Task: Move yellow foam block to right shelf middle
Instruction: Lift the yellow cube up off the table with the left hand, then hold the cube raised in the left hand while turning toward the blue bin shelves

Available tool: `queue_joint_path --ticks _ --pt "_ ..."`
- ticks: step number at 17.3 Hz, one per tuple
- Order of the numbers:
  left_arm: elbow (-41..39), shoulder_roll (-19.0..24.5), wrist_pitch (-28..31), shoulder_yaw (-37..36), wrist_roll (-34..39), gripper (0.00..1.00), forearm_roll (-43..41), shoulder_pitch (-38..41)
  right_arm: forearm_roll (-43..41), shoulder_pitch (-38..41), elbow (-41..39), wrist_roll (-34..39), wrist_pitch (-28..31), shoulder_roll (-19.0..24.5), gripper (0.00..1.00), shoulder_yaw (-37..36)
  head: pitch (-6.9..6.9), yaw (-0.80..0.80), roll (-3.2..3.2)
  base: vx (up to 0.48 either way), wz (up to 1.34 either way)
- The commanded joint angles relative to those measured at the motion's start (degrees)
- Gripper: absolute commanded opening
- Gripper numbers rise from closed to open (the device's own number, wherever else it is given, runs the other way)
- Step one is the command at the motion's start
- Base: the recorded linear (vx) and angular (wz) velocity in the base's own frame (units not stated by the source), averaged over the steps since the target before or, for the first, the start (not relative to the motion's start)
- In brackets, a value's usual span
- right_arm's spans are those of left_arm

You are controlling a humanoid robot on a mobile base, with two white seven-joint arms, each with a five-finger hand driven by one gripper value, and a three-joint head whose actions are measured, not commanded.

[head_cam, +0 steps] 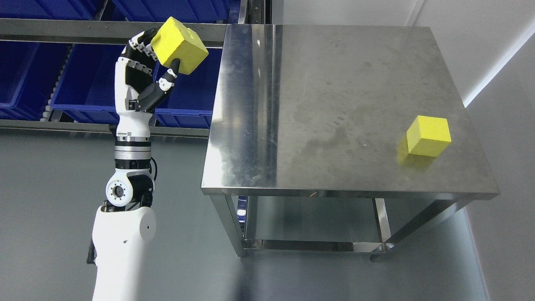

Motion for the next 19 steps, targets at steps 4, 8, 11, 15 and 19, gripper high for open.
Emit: queue_joint_path --ticks 4,8,11,15,19 --pt "-2.8 -0.1 -0.3 0.9 0.7 0.35 1.9 1.2 -1.2 -0.2 -1.0 0.0 0.0 -1.0 1.0 0.0 0.0 0.0 0.0 -0.084 0.01" --pt "-3.4 -0.1 -0.4 0.9 0.6 0.35 1.8 2.0 -1.2 -0.1 -1.0 0.0 0.0 -1.0 1.0 0.0 0.0 0.0 0.0 -0.085 0.35" --pt "-3.7 -0.1 -0.4 0.9 0.6 0.35 1.8 2.8 -1.3 -0.1 -1.0 0.0 0.0 -1.0 1.0 0.0 0.0 0.0 0.0 -0.052 0.79" --pt "-3.7 -0.1 -0.4 0.9 0.6 0.35 1.8 2.8 -1.2 -0.1 -1.0 0.0 0.0 -1.0 1.0 0.0 0.0 0.0 0.0 -0.036 1.11" --pt "-3.7 -0.1 -0.4 0.9 0.5 0.35 1.8 2.8 -1.2 -0.1 -1.0 0.0 0.0 -1.0 1.0 0.0 0.0 0.0 0.0 -0.027 1.28"
